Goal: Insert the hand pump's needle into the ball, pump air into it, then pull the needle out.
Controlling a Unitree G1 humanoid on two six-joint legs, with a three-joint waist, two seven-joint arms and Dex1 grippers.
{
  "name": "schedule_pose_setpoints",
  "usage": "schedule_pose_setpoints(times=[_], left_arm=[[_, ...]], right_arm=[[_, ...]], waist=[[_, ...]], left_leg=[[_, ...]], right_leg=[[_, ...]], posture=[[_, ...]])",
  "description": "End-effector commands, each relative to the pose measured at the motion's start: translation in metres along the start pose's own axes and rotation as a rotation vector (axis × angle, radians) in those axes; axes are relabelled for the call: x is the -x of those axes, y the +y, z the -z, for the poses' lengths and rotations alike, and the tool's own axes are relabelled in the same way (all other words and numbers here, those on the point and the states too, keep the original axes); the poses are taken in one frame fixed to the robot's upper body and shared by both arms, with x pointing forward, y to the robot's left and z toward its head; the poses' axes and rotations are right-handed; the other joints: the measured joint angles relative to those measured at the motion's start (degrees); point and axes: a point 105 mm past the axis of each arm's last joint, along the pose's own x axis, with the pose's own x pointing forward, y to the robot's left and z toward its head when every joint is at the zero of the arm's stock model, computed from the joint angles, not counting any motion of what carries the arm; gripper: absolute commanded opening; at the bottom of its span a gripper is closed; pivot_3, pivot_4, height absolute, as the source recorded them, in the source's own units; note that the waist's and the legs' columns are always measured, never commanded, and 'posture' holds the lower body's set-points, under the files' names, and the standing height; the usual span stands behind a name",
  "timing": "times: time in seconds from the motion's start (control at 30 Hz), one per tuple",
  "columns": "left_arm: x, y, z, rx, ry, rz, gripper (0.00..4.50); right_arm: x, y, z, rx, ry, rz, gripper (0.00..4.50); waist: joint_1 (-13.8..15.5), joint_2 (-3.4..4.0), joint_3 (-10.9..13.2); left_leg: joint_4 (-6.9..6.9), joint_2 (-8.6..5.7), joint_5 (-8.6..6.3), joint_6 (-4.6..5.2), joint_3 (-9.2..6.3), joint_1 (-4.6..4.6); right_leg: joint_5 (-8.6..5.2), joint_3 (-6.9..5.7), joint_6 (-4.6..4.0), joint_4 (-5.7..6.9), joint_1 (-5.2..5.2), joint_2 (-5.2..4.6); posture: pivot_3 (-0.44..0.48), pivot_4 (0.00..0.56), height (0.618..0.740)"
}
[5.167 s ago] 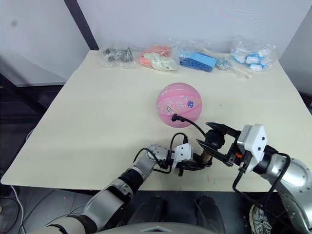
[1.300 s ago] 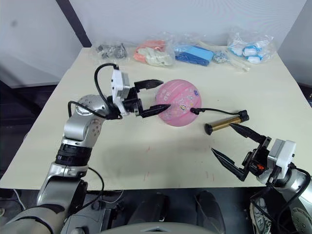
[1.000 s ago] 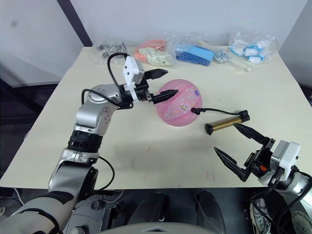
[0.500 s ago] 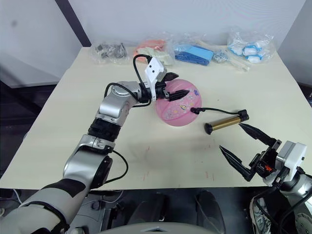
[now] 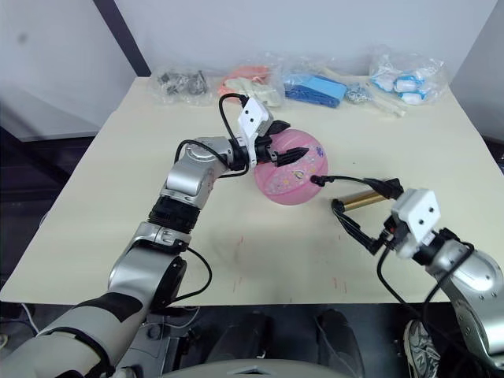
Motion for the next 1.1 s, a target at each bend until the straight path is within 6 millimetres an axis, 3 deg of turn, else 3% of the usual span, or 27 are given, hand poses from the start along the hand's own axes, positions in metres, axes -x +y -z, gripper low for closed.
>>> schedule_pose_setpoints(times=[0.03, 0.23, 0.47, 0.93, 1.03, 1.1], left_arm=[[-0.002, -0.012, 0.046, 0.054, 0.153, 0.012, 4.5], [0.0, -0.015, 0.048, 0.078, 0.143, -0.007, 4.5], [-0.003, -0.015, 0.05, 0.09, 0.146, -0.025, 4.5], [-0.004, -0.017, 0.054, 0.092, 0.159, -0.013, 4.5], [-0.005, -0.018, 0.054, 0.091, 0.16, -0.01, 4.5], [-0.005, -0.018, 0.053, 0.091, 0.159, -0.012, 4.5]], right_arm=[[-0.007, -0.007, 0.003, 0.124, 0.065, -0.02, 4.46], [-0.027, -0.027, 0.013, 0.413, 0.154, -0.085, 4.46], [-0.048, -0.021, 0.017, 0.55, 0.136, -0.213, 4.46], [-0.074, -0.023, 0.014, 0.691, 0.074, -0.262, 4.46], [-0.076, -0.024, 0.016, 0.7, 0.07, -0.267, 3.6], [-0.076, -0.024, 0.016, 0.705, 0.066, -0.266, 2.67]], waist=[[0.2, -0.09, -0.1], [-0.2, -0.09, -0.3], [-0.2, -0.13, -0.4], [-0.1, -0.16, -0.4], [0.0, -0.16, -0.4], [0.0, -0.16, -0.4]], left_leg=[[0.01, 0.0, 0.0, 0.0, -0.03, 0.0], [0.07, 0.0, 0.0, 0.0, 0.03, 0.04], [0.11, -0.01, 0.0, 0.0, 0.01, 0.04], [0.14, -0.03, 0.0, 0.0, -0.02, 0.02], [0.13, -0.03, 0.0, -0.01, -0.04, 0.02], [0.14, -0.03, 0.0, -0.01, -0.03, 0.02]], right_leg=[[0.0, -0.04, 0.0, -0.02, 0.03, 0.0], [0.0, 0.0, 0.0, -0.03, 0.08, -0.01], [0.0, -0.03, 0.0, -0.03, 0.08, -0.03], [0.0, -0.04, 0.0, -0.03, 0.09, -0.05], [0.0, -0.05, 0.0, -0.03, 0.09, -0.05], [0.0, -0.04, -0.01, -0.03, 0.09, -0.05]], posture=[[0.0, 0.15, 0.74], [0.0, 0.15, 0.74], [0.0, 0.15, 0.74], [0.0, 0.15, 0.74], [0.0, 0.15, 0.74], [0.0, 0.15, 0.74]])
